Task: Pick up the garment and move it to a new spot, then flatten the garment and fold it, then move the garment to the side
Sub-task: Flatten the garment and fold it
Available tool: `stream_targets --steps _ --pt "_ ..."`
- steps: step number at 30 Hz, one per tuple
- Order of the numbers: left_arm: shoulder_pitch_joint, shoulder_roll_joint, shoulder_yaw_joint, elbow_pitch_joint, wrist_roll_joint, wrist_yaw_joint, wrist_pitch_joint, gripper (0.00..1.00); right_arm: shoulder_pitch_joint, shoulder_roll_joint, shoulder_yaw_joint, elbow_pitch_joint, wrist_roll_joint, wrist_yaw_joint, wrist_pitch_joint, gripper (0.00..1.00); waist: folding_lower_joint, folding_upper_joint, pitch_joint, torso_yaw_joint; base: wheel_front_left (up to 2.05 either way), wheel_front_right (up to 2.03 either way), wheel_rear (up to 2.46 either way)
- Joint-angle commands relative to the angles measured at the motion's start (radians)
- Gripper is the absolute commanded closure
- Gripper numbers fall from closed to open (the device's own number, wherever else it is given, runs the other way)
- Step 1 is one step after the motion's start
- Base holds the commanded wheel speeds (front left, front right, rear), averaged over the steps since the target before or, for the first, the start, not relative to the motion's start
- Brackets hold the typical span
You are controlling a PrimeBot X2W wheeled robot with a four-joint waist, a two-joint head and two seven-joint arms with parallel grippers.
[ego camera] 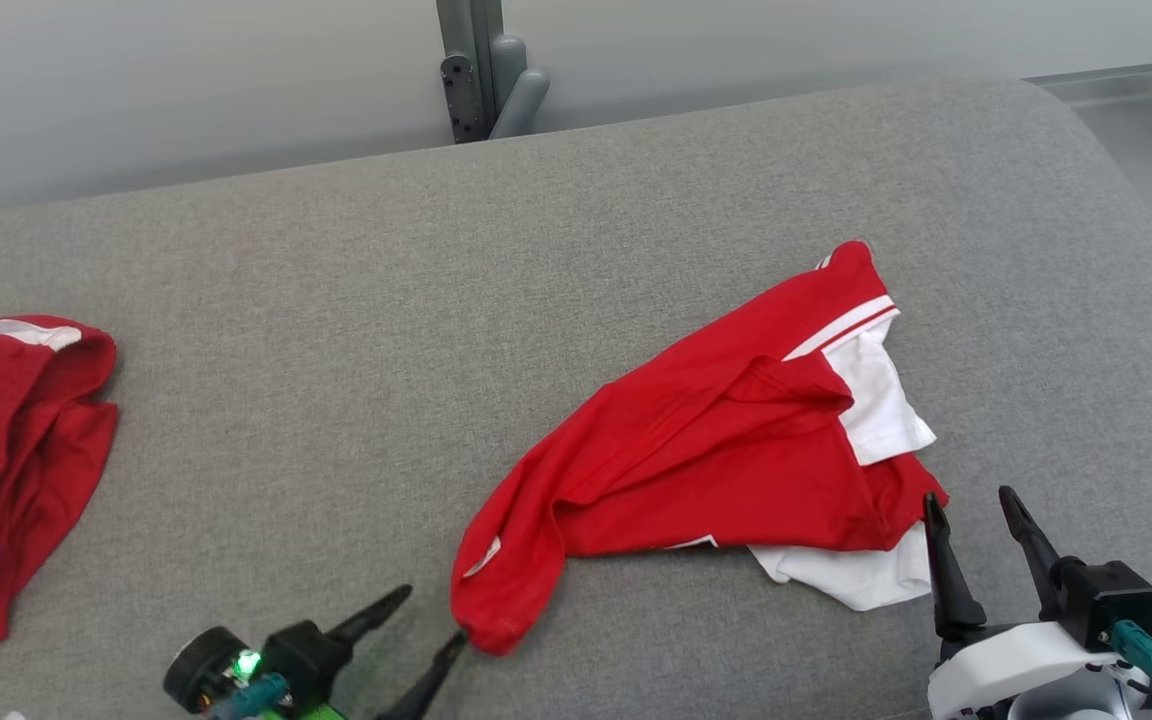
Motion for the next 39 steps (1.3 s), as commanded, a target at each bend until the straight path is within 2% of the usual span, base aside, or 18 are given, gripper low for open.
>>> stream_targets --steps 1,2,5,8,11,15,18,26,31,39 --pt "0.020 -0.018 0.065 0.021 -0.026 -0.002 0.000 0.00 0.000 -0.003 -0.003 -0.002 -0.005 0.000 -0.003 0.00 0.0000 0.0036 -0.001 -0.003 0.00 0.00 0.00" --pt "0.020 -0.018 0.065 0.021 -0.026 -0.002 0.000 0.00 0.000 -0.003 -0.003 -0.002 -0.005 0.000 -0.003 0.00 0.0000 0.0036 -0.001 -0.003 0.00 0.00 0.00" --pt "0.060 -0.053 0.189 0.027 -0.054 -0.002 0.000 0.00 0.010 -0.003 -0.010 -0.009 -0.008 0.000 -0.003 0.00 0.0000 0.0036 -0.006 -0.004 0.00 0.00 0.00" --pt "0.117 -0.082 0.268 0.036 -0.062 -0.001 0.000 0.00 0.020 -0.003 -0.021 -0.024 -0.013 0.000 -0.003 0.00 0.0000 0.0036 -0.016 -0.002 0.00 0.00 0.00" --pt "0.138 -0.101 0.336 0.047 -0.043 0.047 0.000 0.00 0.025 -0.003 -0.038 -0.047 -0.018 0.000 -0.003 0.00 0.0000 0.0036 -0.027 0.007 0.00 0.00 0.00" --pt "0.205 -0.164 0.471 -0.017 -0.012 0.129 0.000 0.00 0.034 -0.003 -0.064 -0.078 -0.024 0.000 -0.003 0.00 0.0000 0.0036 -0.050 0.022 0.00 0.00 0.00" --pt "0.251 -0.218 0.551 -0.080 0.033 0.149 0.000 0.00 0.048 -0.003 -0.086 -0.094 -0.031 0.000 -0.003 0.00 0.0000 0.0036 -0.076 0.033 0.00 0.00 0.00" --pt "0.343 -0.375 0.713 -0.213 0.185 0.101 0.000 0.00 0.064 -0.004 -0.161 -0.109 -0.037 0.000 -0.003 0.00 0.0000 0.0036 -0.117 0.061 0.00 0.00 0.00" --pt "0.414 -0.457 0.805 -0.232 0.253 0.059 0.000 0.00 0.076 -0.004 -0.230 -0.075 -0.024 0.000 -0.003 0.00 0.0000 0.0036 -0.140 0.052 0.00 0.00 0.00" --pt "0.471 -0.492 0.852 -0.198 0.282 0.022 0.000 0.00 0.101 -0.003 -0.260 -0.026 -0.011 0.000 -0.003 0.00 0.0000 0.0036 -0.130 0.052 0.00 0.00 0.00"
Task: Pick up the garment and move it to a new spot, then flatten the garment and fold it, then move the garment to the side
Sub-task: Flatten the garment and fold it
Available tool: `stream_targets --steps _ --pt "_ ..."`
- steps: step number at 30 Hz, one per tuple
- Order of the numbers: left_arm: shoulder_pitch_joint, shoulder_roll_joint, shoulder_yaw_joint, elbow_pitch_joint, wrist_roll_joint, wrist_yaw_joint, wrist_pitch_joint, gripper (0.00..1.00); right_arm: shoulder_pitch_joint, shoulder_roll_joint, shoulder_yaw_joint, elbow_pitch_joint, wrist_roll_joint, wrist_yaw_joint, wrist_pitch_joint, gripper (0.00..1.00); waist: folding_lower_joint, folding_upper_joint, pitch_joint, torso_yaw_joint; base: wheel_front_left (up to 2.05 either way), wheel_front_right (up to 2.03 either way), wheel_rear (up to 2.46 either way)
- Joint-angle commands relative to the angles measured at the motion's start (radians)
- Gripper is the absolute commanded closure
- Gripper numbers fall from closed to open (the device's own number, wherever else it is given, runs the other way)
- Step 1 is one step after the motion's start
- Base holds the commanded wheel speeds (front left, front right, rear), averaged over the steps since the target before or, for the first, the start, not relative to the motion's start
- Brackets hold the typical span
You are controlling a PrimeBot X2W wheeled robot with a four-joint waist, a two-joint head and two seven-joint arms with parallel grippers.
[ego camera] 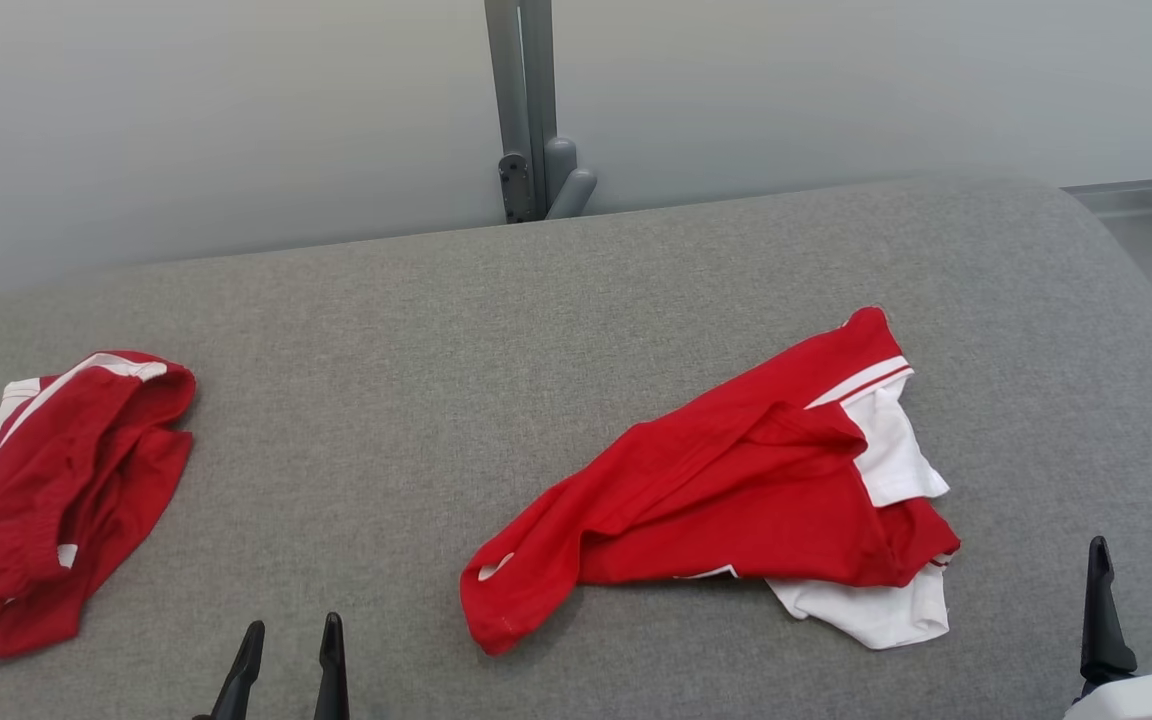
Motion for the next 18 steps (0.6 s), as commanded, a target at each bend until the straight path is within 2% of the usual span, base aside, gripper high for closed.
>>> stream_targets --steps 1,8,10,15,18 --pt "0.007 -0.001 0.002 0.001 -0.007 -0.004 0.000 0.00 0.015 -0.003 -0.003 0.002 0.009 0.000 -0.003 0.00 0.0000 0.0035 0.008 0.002 0.00 0.00 0.00" --pt "-0.018 -0.001 -0.049 0.043 -0.098 0.011 0.000 0.00 -0.028 -0.002 0.007 0.043 0.047 0.000 -0.003 0.00 0.0000 0.0035 0.031 0.006 0.00 0.00 0.00" --pt "-0.041 -0.001 -0.085 0.064 -0.153 0.025 0.000 0.00 -0.068 -0.004 0.017 0.056 0.044 0.000 -0.003 0.00 0.0000 0.0035 0.046 0.005 0.00 0.00 0.00" --pt "-0.108 0.000 -0.184 0.114 -0.314 0.080 0.001 0.00 -0.202 -0.025 0.084 0.197 0.025 0.000 -0.001 0.00 0.0000 0.0035 0.089 -0.007 0.00 0.00 0.00" --pt "-0.152 0.000 -0.245 0.125 -0.381 0.112 0.041 0.00 -0.301 -0.063 0.144 0.293 0.050 -0.001 0.061 0.00 0.0000 0.0035 0.110 -0.007 0.00 0.00 0.00"
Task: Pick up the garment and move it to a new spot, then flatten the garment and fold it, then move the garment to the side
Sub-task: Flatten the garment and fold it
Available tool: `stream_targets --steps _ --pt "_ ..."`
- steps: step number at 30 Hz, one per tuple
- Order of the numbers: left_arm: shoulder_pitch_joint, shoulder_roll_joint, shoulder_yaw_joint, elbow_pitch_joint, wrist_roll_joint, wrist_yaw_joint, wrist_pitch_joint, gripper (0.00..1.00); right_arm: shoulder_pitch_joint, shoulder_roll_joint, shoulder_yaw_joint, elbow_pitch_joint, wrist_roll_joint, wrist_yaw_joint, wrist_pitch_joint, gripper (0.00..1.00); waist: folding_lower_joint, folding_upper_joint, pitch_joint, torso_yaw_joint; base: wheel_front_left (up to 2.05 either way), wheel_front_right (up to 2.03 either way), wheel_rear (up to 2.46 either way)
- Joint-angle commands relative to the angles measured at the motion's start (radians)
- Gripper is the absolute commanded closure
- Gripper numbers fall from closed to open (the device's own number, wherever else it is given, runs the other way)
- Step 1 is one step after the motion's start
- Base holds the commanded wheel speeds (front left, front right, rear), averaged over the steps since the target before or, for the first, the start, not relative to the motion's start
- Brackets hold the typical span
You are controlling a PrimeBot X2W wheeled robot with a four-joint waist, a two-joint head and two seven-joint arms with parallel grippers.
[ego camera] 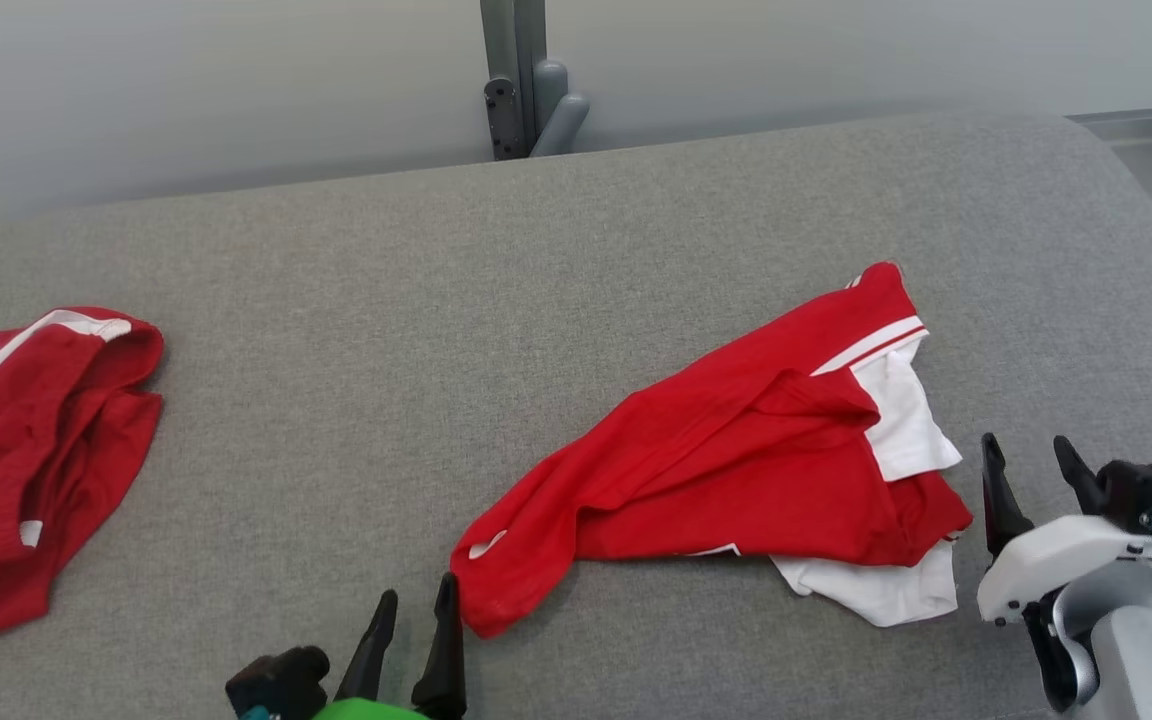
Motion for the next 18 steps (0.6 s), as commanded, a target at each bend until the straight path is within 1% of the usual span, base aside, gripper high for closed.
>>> stream_targets --steps 1,6,10,13,18 --pt "-0.025 0.002 -0.007 -0.002 -0.011 0.011 0.010 0.00 -0.028 -0.012 0.009 0.015 0.016 -0.001 0.017 0.00 0.0000 0.0036 0.023 -0.002 0.00 0.00 0.00" --pt "-0.098 0.003 -0.060 -0.014 -0.056 0.057 0.082 0.00 -0.156 -0.065 0.067 0.105 0.098 -0.001 0.137 0.00 0.0000 0.0036 0.083 0.008 0.00 0.00 0.00" --pt "-0.134 0.007 -0.088 0.011 -0.022 0.080 0.108 0.00 -0.205 -0.098 0.154 0.150 0.162 -0.001 0.206 0.00 0.0000 0.0036 0.113 0.021 0.00 0.00 0.00" --pt "-0.144 0.006 -0.095 0.029 -0.030 0.082 0.116 0.00 -0.210 -0.120 0.215 0.161 0.227 -0.001 0.233 0.00 0.0000 0.0036 0.120 0.027 0.00 0.00 0.00" --pt "-0.137 0.005 -0.112 0.035 -0.054 0.079 0.118 0.00 -0.186 -0.152 0.290 0.160 0.304 -0.001 0.231 0.00 0.0000 0.0036 0.124 0.029 0.00 0.00 0.00"
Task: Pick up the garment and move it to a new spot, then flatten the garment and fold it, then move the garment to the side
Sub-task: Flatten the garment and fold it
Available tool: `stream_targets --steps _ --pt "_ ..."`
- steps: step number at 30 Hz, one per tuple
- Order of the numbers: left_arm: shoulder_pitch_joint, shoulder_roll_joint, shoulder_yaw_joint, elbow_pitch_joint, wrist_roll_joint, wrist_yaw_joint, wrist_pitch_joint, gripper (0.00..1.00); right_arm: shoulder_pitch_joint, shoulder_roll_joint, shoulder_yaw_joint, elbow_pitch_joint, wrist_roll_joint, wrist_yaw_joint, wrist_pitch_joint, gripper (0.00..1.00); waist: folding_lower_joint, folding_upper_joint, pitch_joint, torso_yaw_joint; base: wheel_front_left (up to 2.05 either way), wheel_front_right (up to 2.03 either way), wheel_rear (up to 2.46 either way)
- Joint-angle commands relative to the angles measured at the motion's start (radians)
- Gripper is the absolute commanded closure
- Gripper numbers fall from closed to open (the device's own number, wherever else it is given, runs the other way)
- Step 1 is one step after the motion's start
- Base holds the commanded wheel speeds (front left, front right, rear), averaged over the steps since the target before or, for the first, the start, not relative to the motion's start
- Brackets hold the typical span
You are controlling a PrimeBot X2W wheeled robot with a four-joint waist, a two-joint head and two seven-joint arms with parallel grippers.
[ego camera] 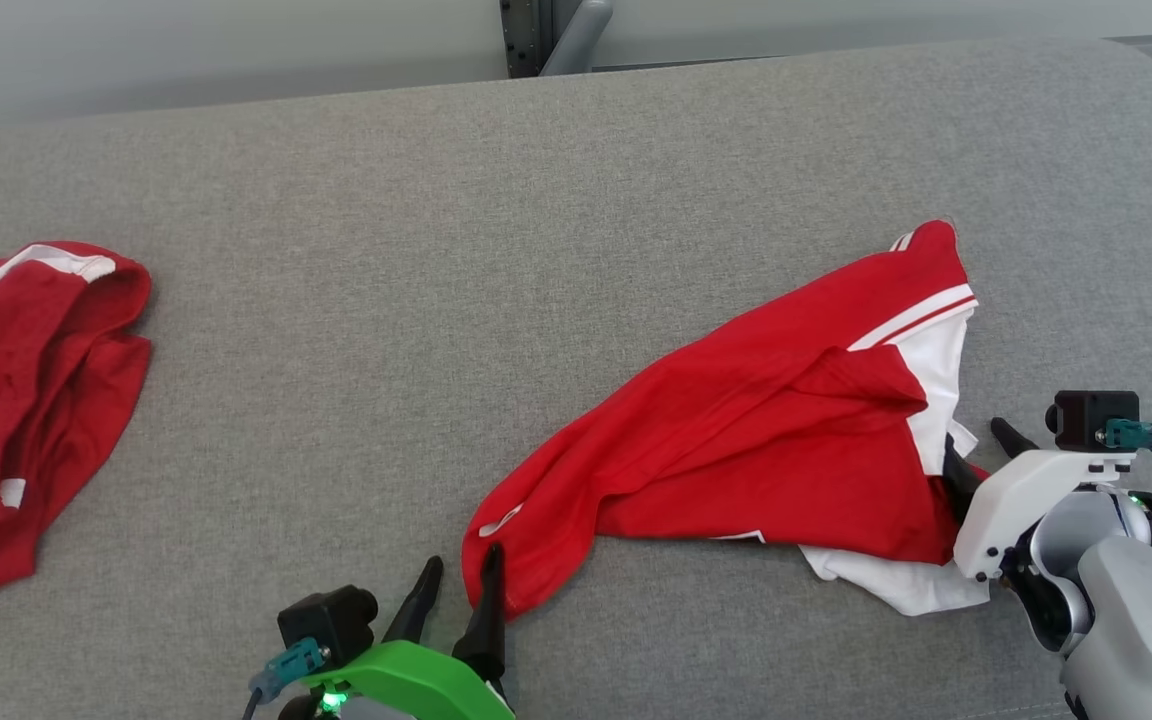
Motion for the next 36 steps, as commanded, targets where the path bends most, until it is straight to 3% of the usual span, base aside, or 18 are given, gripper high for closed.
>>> stream_targets --steps 1,2,3,5,6,8,9,13,24,25,26,27,36 --pt "-0.008 0.005 -0.003 -0.001 -0.012 -0.002 -0.001 0.00 0.013 -0.008 0.012 0.000 0.013 -0.001 -0.006 0.00 0.0000 0.0035 -0.001 -0.001 0.00 0.00 0.00" --pt "-0.005 0.005 -0.005 0.001 -0.019 0.000 -0.002 0.00 0.021 -0.020 0.033 0.000 0.036 -0.001 -0.005 0.00 0.0000 0.0035 -0.002 -0.002 0.00 0.00 0.00" --pt "-0.005 0.005 -0.007 0.002 -0.022 0.001 -0.002 0.00 0.023 -0.024 0.043 0.000 0.045 -0.001 -0.005 0.14 0.0000 0.0035 -0.003 -0.003 0.00 0.00 0.00" --pt "-0.005 0.005 -0.009 0.005 -0.024 0.004 0.004 0.00 0.026 -0.031 0.060 0.000 0.066 -0.001 0.000 0.57 0.0000 0.0035 -0.004 -0.007 0.00 0.00 0.00" --pt "-0.006 0.004 -0.011 0.007 -0.022 0.006 0.009 0.00 0.026 -0.036 0.066 0.002 0.075 -0.001 0.002 0.67 0.0000 0.0035 -0.004 -0.008 0.00 0.00 0.00" --pt "-0.012 0.004 -0.015 0.013 -0.024 0.010 0.022 0.00 0.023 -0.046 0.077 0.008 0.088 -0.001 0.005 0.74 0.0000 0.0035 -0.001 -0.011 0.00 0.00 0.00" --pt "-0.016 0.006 -0.017 0.017 -0.023 0.012 0.028 0.00 0.020 -0.049 0.082 0.012 0.094 -0.001 0.007 0.84 0.0000 0.0035 0.000 -0.012 0.00 0.00 0.00" --pt "-0.022 0.007 -0.023 0.030 -0.028 0.017 0.048 0.00 0.006 -0.057 0.105 0.029 0.112 -0.001 0.006 1.00 0.0000 0.0035 0.006 -0.015 0.00 0.00 0.00" --pt "-0.030 0.007 -0.032 0.047 -0.052 0.009 0.065 0.00 -0.031 -0.074 0.124 0.080 0.153 -0.001 -0.039 1.00 0.0000 0.0035 0.015 -0.006 0.00 0.00 0.00" --pt "-0.029 0.007 -0.033 0.050 -0.052 0.006 0.065 0.08 -0.033 -0.078 0.123 0.081 0.156 -0.001 -0.049 1.00 0.0000 0.0035 0.013 -0.006 0.00 0.00 0.00" --pt "-0.028 0.009 -0.037 0.053 -0.052 0.003 0.066 0.68 -0.035 -0.081 0.118 0.080 0.162 -0.001 -0.060 1.00 0.0000 0.0035 0.010 -0.005 0.00 0.00 0.00" --pt "-0.027 0.009 -0.037 0.053 -0.052 0.000 0.061 1.00 -0.037 -0.085 0.113 0.077 0.168 -0.001 -0.072 1.00 0.0000 0.0035 0.007 -0.005 0.00 0.00 0.00" --pt "-0.013 0.049 -0.037 -0.022 -0.054 -0.019 0.070 1.00 -0.046 -0.159 -0.024 -0.039 0.216 -0.001 -0.164 1.00 0.0000 0.0035 -0.028 -0.018 0.00 0.00 0.00"
